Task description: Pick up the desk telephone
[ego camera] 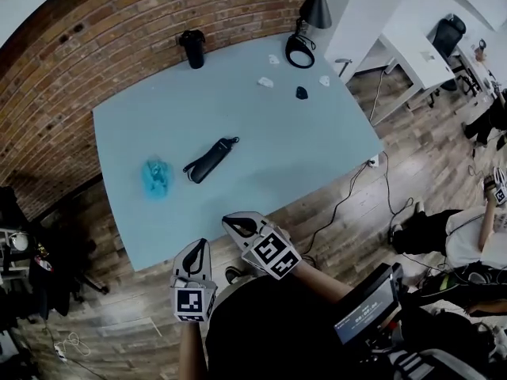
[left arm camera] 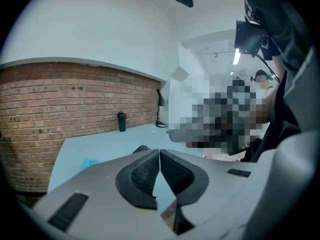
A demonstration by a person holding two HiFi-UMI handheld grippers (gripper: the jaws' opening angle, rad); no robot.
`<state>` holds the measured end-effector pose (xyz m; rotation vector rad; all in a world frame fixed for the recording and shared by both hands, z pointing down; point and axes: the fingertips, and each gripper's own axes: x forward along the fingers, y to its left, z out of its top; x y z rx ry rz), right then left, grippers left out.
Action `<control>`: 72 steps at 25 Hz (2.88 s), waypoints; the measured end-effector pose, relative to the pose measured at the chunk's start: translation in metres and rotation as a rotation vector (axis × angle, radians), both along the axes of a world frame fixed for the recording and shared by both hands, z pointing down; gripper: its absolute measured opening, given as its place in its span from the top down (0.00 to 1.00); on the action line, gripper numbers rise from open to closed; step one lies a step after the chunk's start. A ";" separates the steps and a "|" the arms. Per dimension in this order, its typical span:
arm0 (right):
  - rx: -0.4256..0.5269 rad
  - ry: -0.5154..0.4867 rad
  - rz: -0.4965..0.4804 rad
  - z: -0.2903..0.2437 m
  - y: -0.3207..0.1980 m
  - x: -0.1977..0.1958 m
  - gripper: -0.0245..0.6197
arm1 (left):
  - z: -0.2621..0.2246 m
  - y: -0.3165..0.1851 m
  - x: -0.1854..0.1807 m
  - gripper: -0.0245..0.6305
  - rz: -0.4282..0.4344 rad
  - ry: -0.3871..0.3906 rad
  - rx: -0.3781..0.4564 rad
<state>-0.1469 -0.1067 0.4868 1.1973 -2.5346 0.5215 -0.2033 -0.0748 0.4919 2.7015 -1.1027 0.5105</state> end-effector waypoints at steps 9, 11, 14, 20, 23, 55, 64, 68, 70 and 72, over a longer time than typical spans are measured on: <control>-0.034 -0.026 0.047 0.019 -0.033 0.076 0.95 | 0.001 -0.050 0.047 0.94 -0.026 -0.093 -0.012; -0.042 -0.028 0.065 0.021 -0.037 0.096 0.95 | 0.005 -0.062 0.055 0.94 -0.034 -0.119 -0.009; -0.048 -0.008 0.138 0.031 -0.047 0.130 0.95 | 0.013 -0.078 0.065 0.93 -0.035 -0.165 -0.002; -0.054 0.022 0.304 0.034 -0.054 0.179 0.95 | 0.031 -0.114 0.077 0.92 0.042 -0.170 0.013; -0.077 0.021 0.396 0.039 -0.055 0.189 0.95 | 0.048 -0.141 0.071 0.92 0.061 -0.170 -0.017; -0.204 0.127 0.887 0.048 0.039 0.234 0.95 | 0.198 -0.236 0.091 0.48 0.368 -0.420 -0.300; -0.223 0.155 0.905 0.052 0.054 0.245 0.95 | 0.232 -0.241 0.094 0.48 0.397 -0.499 -0.354; -0.222 0.155 0.898 0.052 0.053 0.245 0.95 | 0.234 -0.243 0.096 0.48 0.403 -0.512 -0.342; -0.224 0.157 0.891 0.053 0.054 0.242 0.95 | 0.235 -0.242 0.097 0.48 0.420 -0.531 -0.325; -0.222 0.160 0.895 0.054 0.056 0.241 0.95 | 0.236 -0.240 0.098 0.49 0.442 -0.563 -0.309</control>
